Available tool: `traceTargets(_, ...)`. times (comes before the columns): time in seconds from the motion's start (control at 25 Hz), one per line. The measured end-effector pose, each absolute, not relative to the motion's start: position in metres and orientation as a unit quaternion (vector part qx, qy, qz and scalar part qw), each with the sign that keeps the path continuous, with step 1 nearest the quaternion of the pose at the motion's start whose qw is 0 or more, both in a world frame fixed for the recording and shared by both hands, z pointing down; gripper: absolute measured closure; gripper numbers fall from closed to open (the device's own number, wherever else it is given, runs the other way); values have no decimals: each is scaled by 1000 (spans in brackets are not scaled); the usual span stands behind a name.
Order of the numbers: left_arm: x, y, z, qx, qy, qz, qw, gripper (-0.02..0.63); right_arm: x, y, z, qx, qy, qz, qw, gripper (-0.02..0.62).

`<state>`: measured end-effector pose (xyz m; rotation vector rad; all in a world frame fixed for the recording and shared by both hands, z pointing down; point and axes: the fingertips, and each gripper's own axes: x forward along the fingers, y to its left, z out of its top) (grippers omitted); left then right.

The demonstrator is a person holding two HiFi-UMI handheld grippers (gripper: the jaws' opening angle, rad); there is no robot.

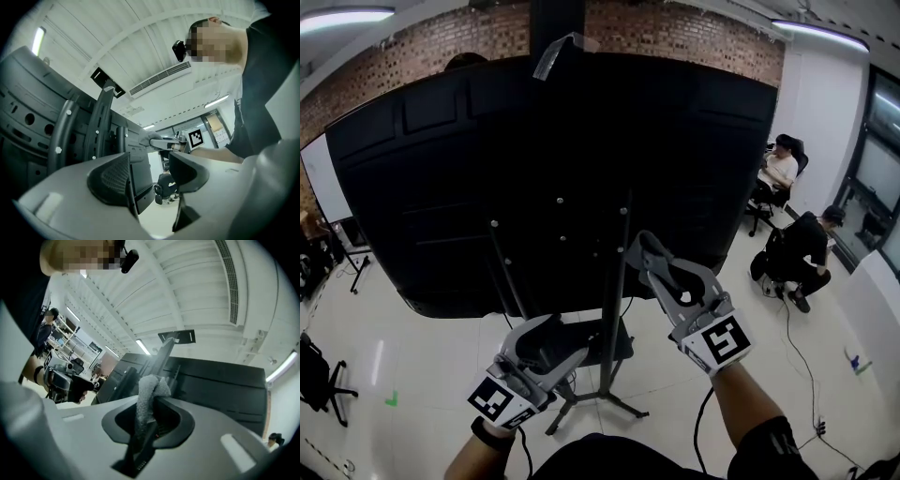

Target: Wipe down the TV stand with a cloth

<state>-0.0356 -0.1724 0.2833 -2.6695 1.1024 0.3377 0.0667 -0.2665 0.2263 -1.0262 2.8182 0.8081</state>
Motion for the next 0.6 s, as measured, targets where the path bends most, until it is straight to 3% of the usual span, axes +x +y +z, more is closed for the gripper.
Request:
traceTargets(0.32,-6,-196,250,-913,360,115,151,324,66,-326,200,-355,875,328,-24,537)
traceTargets(0.6,9,-213,254,-917,355,109,147,324,58,-371,207,-361,875,318,-47,545)
